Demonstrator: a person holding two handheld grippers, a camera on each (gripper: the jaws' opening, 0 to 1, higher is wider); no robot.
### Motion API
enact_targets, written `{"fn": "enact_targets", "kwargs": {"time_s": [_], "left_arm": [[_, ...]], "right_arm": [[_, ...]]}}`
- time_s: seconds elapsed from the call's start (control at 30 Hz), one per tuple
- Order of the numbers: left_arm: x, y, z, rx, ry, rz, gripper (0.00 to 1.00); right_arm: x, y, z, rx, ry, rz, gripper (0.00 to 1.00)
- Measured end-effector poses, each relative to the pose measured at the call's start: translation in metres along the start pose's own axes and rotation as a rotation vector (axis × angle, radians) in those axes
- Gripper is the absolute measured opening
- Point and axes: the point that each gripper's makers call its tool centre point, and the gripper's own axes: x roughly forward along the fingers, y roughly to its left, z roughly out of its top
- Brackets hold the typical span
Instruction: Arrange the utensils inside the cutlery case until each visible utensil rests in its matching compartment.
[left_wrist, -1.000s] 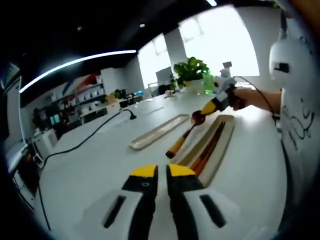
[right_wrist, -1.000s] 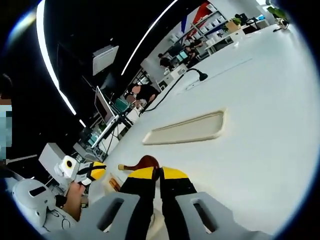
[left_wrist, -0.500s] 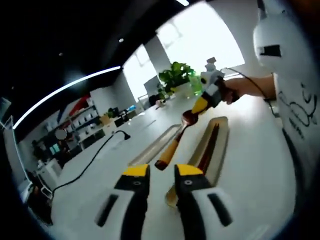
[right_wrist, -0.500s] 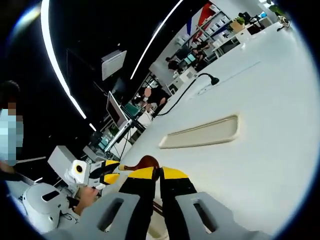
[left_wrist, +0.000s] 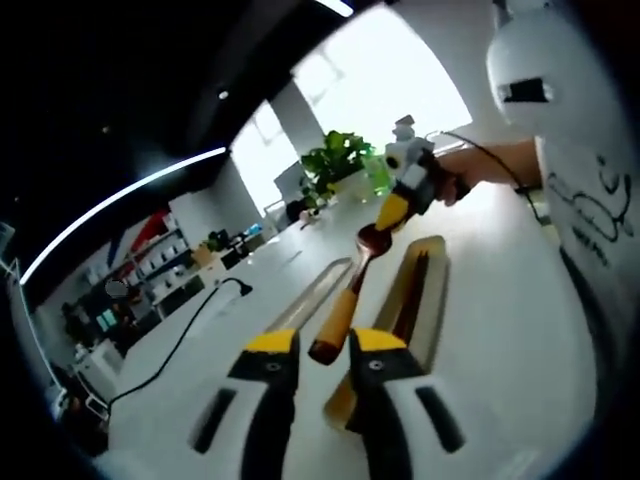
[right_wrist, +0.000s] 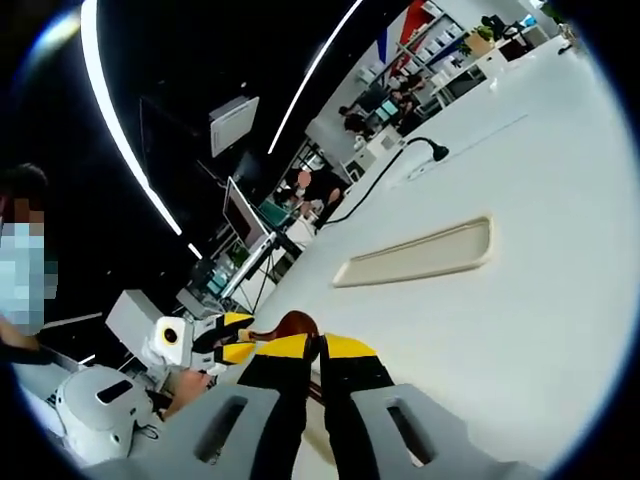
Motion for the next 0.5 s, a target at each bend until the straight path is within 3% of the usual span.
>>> {"fn": "enact_targets", "kwargs": {"time_s": [0.5], "left_arm": [[-0.007, -0.018, 0.0, 0.049, -0.015, -0.075, 0.19]], "right_arm": [[0.002, 0.001, -0.002, 0.026, 0.005, -0.011, 0.01]]}}
